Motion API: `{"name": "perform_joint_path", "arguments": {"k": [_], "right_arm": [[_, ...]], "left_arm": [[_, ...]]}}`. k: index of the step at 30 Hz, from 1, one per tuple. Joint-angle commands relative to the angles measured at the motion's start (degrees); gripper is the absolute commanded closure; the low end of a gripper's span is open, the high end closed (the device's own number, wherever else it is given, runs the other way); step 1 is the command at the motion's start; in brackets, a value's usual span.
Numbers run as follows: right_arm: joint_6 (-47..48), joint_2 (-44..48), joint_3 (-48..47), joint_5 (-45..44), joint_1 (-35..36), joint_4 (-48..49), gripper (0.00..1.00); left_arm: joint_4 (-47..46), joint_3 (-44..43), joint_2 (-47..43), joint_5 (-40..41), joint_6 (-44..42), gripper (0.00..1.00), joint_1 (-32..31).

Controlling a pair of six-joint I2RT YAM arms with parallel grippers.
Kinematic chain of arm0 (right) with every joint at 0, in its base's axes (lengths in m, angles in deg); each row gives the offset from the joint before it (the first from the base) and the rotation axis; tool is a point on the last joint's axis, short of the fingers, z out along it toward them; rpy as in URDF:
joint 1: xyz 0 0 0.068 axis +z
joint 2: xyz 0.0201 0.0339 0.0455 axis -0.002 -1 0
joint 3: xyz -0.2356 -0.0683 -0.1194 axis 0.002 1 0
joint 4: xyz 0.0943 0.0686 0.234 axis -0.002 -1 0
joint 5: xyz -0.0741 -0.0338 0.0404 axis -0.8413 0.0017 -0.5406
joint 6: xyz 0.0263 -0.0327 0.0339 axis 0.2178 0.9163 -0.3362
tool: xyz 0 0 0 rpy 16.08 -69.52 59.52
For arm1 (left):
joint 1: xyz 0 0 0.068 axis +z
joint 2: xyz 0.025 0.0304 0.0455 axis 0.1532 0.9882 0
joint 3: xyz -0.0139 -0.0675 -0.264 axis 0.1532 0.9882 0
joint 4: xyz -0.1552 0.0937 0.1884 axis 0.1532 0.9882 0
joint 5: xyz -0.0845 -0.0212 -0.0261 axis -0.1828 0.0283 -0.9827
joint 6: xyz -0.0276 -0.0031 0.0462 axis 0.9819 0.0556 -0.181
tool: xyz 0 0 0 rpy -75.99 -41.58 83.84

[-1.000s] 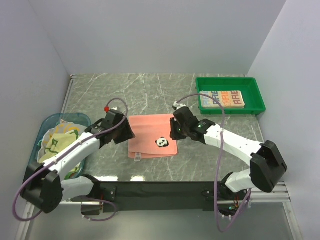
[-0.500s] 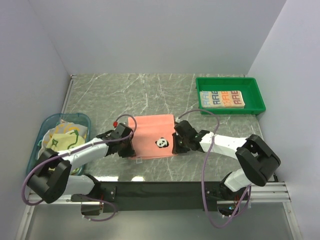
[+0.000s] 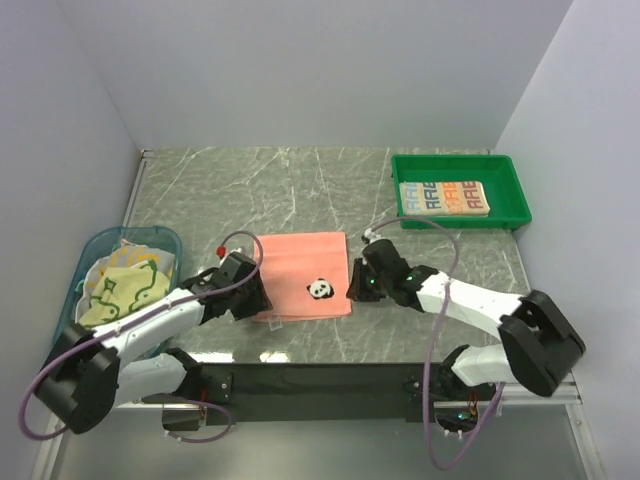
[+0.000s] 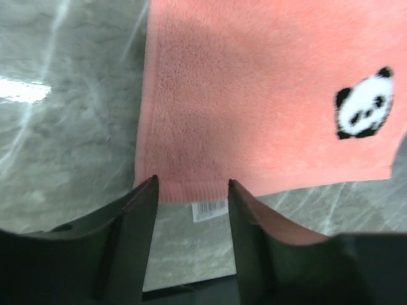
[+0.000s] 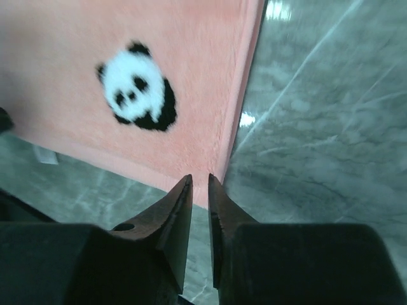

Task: Fold and stack the towels
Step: Fold the towel

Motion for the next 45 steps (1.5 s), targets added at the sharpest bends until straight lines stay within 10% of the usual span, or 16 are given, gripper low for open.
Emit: {"name": "perform_joint_path", "arguments": {"k": [1, 8, 20, 30, 45], "right_arm": [[0.61, 6.84, -2.76, -0.59, -2.82, 2.11, 0.74], [-3.95, 4.58, -7.07, 5.74, -8.19, 18.35, 0.22], [-17.75, -25.12, -22.45, 9.97, -9.24, 45.61, 0.20], [-26.27, -40.41, -19.74, 6.37, -11.08, 56.59, 0.22], [-27.34, -38.41, -9.27, 2.85, -17.50, 62.59, 0.24]], "left_arm": [[4.72, -4.44, -5.00, 3.70, -0.30, 0.45, -0.15], [-6.13, -13.93, -0.89, 4.34, -2.40, 0.05, 4.92], [-34.38, -24.40, 28.11, -7.98, 1.46, 0.18, 14.78], [-49.06, -16.15, 37.88, -9.12, 6.91, 0.21, 18.92], [-52.85, -10.51, 35.61, -5.87, 4.89, 0.21, 20.94]]}}
